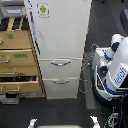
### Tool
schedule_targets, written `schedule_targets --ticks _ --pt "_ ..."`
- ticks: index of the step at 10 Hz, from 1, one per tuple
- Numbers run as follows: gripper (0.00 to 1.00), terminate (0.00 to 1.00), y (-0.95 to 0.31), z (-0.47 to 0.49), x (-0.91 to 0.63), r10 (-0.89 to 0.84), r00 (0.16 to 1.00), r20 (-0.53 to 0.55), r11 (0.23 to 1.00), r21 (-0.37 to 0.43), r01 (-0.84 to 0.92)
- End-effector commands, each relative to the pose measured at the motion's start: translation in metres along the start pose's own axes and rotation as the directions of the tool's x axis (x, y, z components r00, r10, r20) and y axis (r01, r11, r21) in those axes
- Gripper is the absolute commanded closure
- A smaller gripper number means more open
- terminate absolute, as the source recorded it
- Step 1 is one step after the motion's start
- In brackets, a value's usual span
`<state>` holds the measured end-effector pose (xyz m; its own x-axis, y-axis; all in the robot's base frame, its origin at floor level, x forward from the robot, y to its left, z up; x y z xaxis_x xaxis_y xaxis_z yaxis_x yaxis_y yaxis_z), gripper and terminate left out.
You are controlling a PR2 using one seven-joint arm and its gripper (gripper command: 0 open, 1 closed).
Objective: Opening the fridge
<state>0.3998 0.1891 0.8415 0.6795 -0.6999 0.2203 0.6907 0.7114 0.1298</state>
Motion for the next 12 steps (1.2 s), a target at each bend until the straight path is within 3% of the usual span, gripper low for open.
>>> schedule_targets --ticks 1,2,3,6,12 --pt "0.0 0.0 -0.016 0.003 0.005 -0.058 0.998 0.016 0.996 -0.073 0.059" --pt "0.0 0.0 -0.022 -0.003 0.019 -0.074 0.997 0.008 0.994 -0.078 0.074" --pt "0.0 0.0 -0.028 -0.002 0.039 -0.106 0.994 -0.004 0.985 -0.136 0.104" --pt "0.0 0.0 0.007 0.015 0.128 0.026 1.0 0.004 0.988 -0.15 -0.025" --pt "0.0 0.0 0.053 0.053 0.232 0.027 0.998 0.054 0.998 -0.058 -0.024"
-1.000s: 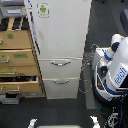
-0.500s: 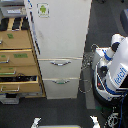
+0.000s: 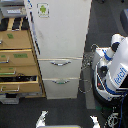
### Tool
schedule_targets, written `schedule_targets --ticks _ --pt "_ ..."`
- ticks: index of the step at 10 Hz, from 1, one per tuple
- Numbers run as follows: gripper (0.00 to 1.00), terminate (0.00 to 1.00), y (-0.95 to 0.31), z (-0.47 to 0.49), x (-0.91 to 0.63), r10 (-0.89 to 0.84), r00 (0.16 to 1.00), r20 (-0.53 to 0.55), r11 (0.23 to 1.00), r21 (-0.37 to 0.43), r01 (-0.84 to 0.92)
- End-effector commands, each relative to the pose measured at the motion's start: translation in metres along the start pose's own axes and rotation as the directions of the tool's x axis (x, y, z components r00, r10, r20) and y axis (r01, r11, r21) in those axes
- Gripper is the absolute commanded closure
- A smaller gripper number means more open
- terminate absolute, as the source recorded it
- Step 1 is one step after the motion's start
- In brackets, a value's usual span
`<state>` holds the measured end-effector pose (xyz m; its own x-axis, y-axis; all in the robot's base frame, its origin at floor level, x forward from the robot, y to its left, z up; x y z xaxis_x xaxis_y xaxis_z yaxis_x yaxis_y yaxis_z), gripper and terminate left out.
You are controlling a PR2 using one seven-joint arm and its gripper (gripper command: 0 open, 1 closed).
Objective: Opening the fridge
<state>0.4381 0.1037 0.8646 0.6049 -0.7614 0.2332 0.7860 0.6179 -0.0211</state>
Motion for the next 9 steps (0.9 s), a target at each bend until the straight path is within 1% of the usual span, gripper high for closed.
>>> schedule_targets --ticks 1,7,9 --pt "0.0 0.0 0.095 0.063 0.145 0.12 0.992 0.045 0.984 0.129 -0.125" --pt "0.0 0.0 0.131 0.08 0.206 0.128 0.99 0.055 0.972 0.191 -0.136" --pt "0.0 0.0 0.164 0.108 0.229 0.172 0.983 0.069 0.963 0.197 -0.182"
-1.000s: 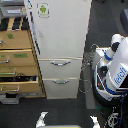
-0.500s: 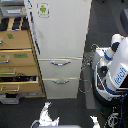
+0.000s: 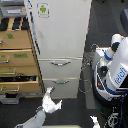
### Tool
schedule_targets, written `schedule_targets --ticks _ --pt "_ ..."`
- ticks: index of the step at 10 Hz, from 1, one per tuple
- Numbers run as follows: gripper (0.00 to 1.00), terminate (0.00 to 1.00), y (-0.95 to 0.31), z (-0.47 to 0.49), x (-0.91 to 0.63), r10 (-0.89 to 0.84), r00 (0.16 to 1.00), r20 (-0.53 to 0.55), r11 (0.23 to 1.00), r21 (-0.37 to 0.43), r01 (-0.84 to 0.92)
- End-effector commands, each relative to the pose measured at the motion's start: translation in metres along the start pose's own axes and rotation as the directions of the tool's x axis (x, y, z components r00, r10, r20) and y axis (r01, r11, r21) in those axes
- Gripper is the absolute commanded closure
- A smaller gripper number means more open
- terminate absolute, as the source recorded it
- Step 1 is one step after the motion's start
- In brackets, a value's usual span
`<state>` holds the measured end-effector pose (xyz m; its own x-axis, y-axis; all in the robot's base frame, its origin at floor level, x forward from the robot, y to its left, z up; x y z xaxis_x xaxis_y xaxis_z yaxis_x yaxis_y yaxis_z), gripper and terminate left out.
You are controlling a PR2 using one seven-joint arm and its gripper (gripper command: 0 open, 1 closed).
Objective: Opening the fridge
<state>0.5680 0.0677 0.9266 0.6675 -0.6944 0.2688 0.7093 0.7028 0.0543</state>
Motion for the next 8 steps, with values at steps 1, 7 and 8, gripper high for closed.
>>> schedule_targets --ticks 1,7,8 --pt "0.0 0.0 0.089 0.066 0.124 0.102 0.995 0.022 0.989 0.106 -0.104" --pt "0.0 0.0 0.187 0.118 0.132 0.407 0.912 0.04 0.893 0.191 -0.407" --pt "0.0 0.0 0.205 0.124 0.132 0.461 0.887 0.044 0.864 0.207 -0.459"
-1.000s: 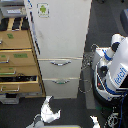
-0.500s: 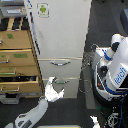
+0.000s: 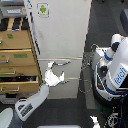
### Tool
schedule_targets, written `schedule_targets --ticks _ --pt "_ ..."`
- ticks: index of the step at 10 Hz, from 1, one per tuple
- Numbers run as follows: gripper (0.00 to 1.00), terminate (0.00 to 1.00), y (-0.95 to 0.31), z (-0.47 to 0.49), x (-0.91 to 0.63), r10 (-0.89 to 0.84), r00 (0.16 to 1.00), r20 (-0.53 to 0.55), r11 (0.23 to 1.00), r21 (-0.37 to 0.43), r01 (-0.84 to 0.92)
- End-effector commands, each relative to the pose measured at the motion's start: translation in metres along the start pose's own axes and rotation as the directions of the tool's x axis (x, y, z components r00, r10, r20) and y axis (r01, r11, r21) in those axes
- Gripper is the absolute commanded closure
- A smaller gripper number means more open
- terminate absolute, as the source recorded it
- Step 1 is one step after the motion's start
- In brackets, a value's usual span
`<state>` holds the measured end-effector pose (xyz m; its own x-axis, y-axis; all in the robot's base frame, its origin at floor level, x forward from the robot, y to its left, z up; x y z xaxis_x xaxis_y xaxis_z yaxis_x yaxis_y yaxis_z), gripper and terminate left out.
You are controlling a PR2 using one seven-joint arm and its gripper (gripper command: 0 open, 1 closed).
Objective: Opening the fridge
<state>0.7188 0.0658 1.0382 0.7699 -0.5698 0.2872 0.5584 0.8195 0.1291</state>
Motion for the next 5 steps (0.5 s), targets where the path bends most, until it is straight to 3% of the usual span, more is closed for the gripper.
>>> schedule_targets --ticks 1,5 --pt "0.0 0.0 0.118 0.048 0.02 0.374 0.928 -0.002 0.923 0.103 -0.372" --pt "0.0 0.0 0.159 0.052 0.021 0.475 0.88 -0.004 0.869 0.156 -0.469"
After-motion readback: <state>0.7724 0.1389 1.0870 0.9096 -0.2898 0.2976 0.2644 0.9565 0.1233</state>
